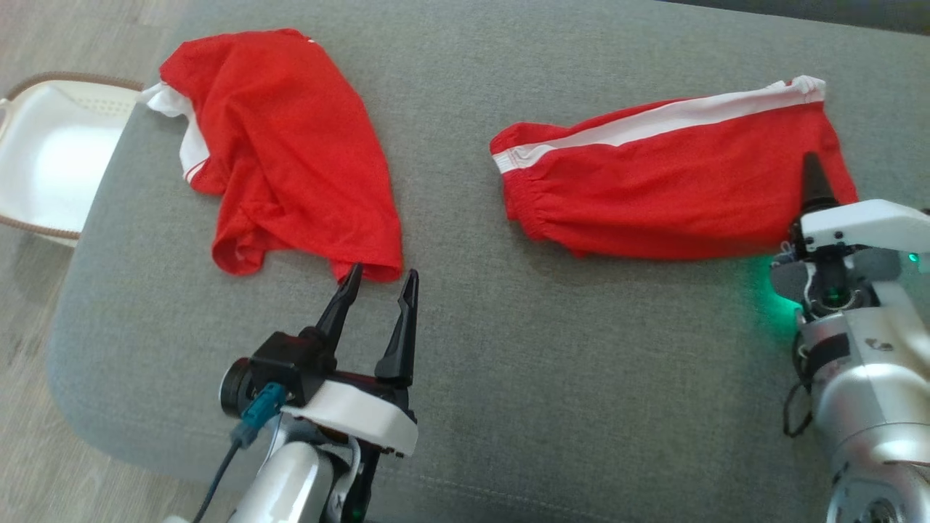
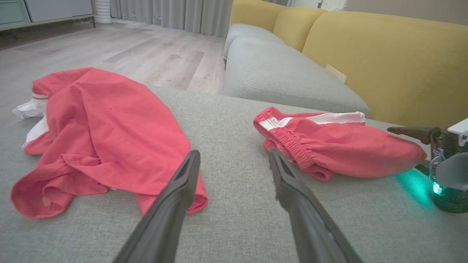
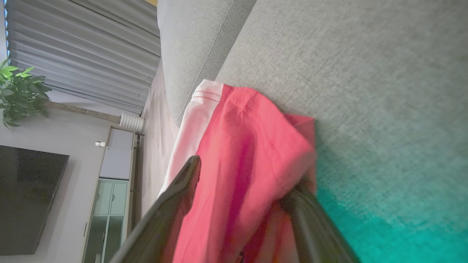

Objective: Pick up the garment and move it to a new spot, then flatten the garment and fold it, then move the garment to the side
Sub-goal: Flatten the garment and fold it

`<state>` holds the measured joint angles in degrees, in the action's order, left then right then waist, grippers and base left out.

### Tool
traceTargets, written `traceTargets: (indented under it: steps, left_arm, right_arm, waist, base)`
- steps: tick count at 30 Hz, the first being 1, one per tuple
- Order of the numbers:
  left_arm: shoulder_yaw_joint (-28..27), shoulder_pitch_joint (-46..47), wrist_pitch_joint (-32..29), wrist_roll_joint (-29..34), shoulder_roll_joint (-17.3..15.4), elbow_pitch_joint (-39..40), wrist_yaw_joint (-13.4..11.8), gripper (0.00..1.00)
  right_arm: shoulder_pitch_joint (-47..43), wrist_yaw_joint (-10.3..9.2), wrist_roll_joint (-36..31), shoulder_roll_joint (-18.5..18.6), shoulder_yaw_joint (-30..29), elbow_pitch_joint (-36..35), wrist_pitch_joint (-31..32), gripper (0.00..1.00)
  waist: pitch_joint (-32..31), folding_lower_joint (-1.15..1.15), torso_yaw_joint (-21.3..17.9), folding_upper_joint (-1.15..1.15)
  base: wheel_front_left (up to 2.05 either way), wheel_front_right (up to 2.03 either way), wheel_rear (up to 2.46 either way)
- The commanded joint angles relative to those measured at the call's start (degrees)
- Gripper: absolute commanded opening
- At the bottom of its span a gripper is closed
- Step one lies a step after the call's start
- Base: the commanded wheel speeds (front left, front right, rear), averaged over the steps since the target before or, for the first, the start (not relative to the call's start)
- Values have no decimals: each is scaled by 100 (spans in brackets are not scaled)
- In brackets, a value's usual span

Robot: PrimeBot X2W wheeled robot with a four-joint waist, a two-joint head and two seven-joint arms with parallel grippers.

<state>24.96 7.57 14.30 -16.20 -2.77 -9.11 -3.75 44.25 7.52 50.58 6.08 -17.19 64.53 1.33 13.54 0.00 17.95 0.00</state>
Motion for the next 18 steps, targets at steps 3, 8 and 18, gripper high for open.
traceTargets:
  steps: [3, 8, 18]
  left_arm:
    - [-181, 132, 70, -63, -11, 182, -14, 100]
    - [-126, 126, 70, -105, -11, 136, -13, 100]
    - [-40, 57, 70, -258, -10, 126, -78, 100]
  right_arm:
    - [-137, -3, -182, -173, 171, 220, -98, 100]
    - [-140, -3, -378, -121, 156, 484, -197, 100]
    - [10, -3, -694, 48, -50, 884, -341, 100]
  waist:
    - [-79, 0, -206, 0]
    - [-210, 0, -361, 0]
    - [-340, 0, -285, 0]
  base:
    - [0, 0, 0]
    - [0, 0, 0]
    - [0, 0, 0]
